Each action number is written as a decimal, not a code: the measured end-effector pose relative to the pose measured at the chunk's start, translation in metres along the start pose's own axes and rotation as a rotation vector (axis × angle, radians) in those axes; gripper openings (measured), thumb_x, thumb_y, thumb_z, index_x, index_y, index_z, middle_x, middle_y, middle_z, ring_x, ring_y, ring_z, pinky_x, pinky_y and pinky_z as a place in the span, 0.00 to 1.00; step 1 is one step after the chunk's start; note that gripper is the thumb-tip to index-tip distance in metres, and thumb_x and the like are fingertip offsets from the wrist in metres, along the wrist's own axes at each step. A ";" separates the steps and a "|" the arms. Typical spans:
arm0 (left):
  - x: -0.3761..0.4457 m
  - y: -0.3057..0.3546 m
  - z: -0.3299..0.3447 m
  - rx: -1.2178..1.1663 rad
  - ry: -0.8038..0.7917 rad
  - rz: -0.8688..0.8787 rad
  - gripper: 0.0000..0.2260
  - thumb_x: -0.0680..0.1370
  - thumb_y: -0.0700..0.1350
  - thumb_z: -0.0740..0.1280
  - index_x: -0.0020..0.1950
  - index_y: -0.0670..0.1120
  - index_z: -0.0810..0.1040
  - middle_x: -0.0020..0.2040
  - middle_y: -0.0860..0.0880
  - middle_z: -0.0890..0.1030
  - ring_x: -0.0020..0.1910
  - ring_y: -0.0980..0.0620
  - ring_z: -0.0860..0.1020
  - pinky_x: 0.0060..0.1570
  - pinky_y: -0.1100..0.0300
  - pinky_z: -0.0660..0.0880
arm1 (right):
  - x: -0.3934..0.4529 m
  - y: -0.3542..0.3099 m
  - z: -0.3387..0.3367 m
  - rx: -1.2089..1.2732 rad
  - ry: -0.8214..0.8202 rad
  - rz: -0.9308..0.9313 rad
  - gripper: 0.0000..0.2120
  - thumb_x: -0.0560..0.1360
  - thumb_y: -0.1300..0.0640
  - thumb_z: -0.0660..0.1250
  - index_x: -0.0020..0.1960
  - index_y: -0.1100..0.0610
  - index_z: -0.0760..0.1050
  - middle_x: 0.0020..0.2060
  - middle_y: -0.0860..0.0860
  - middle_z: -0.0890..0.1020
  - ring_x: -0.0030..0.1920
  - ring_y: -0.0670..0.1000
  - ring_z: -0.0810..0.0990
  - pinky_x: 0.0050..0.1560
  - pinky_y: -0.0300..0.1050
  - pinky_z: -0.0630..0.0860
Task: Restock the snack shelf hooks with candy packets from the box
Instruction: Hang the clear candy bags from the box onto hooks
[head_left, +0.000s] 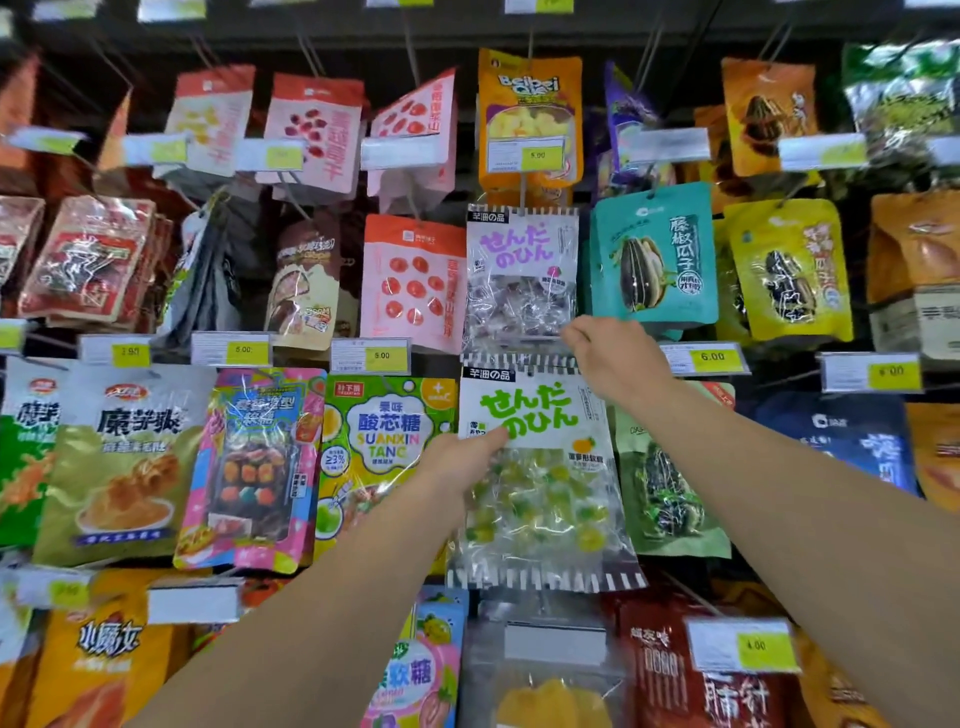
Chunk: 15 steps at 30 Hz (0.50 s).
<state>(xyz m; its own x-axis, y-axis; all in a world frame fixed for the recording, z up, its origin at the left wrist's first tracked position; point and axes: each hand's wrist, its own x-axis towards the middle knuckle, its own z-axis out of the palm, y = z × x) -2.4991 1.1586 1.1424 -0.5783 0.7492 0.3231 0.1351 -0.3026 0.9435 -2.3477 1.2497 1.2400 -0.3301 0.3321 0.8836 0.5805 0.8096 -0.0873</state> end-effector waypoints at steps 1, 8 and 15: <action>0.002 0.000 0.000 0.005 0.013 -0.005 0.37 0.73 0.55 0.73 0.75 0.40 0.62 0.69 0.44 0.72 0.62 0.43 0.72 0.54 0.53 0.68 | -0.001 0.000 0.000 0.001 0.000 -0.003 0.12 0.83 0.55 0.55 0.52 0.56 0.76 0.40 0.53 0.80 0.41 0.57 0.78 0.44 0.53 0.79; 0.000 0.002 0.001 0.023 0.021 -0.068 0.21 0.74 0.52 0.73 0.58 0.41 0.70 0.47 0.48 0.76 0.49 0.49 0.75 0.53 0.54 0.73 | -0.003 -0.003 -0.001 0.021 0.014 -0.025 0.15 0.83 0.50 0.54 0.53 0.55 0.77 0.39 0.51 0.78 0.41 0.56 0.77 0.44 0.51 0.77; 0.019 -0.002 0.001 -0.016 -0.020 -0.124 0.37 0.58 0.58 0.78 0.64 0.45 0.75 0.61 0.45 0.79 0.57 0.41 0.79 0.54 0.41 0.78 | -0.002 -0.003 -0.002 0.004 0.020 -0.033 0.14 0.83 0.51 0.55 0.56 0.55 0.78 0.44 0.53 0.81 0.43 0.55 0.77 0.47 0.52 0.78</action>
<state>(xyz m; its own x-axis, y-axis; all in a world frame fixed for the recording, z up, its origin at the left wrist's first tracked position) -2.5094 1.1741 1.1472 -0.5736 0.7929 0.2057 0.0505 -0.2163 0.9750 -2.3472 1.2450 1.2392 -0.3340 0.2950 0.8952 0.5661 0.8221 -0.0597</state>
